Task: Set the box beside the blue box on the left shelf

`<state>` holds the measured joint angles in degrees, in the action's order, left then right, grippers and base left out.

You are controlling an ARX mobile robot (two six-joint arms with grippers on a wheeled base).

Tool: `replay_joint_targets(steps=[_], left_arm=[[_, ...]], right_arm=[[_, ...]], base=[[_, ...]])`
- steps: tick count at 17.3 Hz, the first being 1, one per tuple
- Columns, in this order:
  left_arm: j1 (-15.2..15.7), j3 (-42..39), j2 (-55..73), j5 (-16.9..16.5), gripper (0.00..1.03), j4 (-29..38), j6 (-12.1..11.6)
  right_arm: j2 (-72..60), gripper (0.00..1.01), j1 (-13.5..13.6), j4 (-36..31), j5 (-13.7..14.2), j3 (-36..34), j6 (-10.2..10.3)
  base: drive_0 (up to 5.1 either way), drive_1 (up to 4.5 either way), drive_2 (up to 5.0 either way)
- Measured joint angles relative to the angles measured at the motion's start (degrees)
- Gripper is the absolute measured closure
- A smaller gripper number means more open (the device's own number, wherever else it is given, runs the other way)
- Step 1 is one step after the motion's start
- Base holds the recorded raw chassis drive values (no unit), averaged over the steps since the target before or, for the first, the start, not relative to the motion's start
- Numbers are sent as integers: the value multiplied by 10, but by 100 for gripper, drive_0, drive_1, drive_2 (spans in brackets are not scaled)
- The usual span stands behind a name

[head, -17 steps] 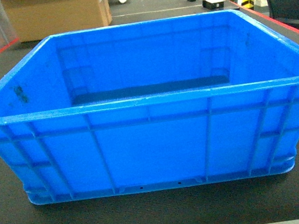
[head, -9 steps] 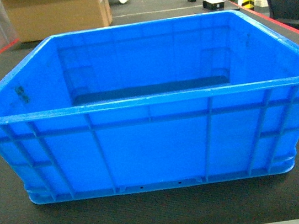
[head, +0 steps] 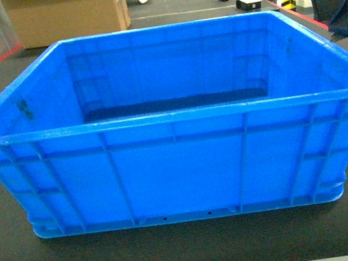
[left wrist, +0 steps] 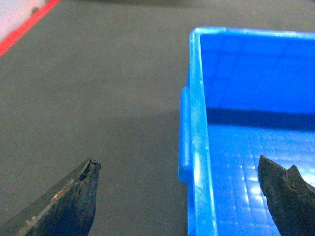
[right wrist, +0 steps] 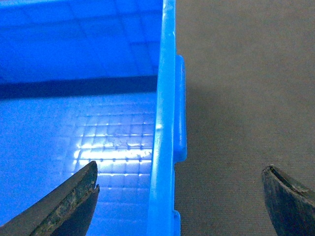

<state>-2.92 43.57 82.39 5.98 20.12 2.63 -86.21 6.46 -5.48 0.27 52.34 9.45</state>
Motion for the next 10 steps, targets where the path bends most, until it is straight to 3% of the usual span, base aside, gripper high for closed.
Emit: replay_joint_targets(steps=[6, 10], left_arm=[[-10, 89, 95, -16, 5, -60, 15], [-13, 102, 132, -18, 5, -82, 20]], right_arm=[[-98, 3, 10, 20, -3, 69, 27], [-125, 3, 10, 24, -3, 77, 29]], base=[[0, 0, 0], [0, 0, 0]])
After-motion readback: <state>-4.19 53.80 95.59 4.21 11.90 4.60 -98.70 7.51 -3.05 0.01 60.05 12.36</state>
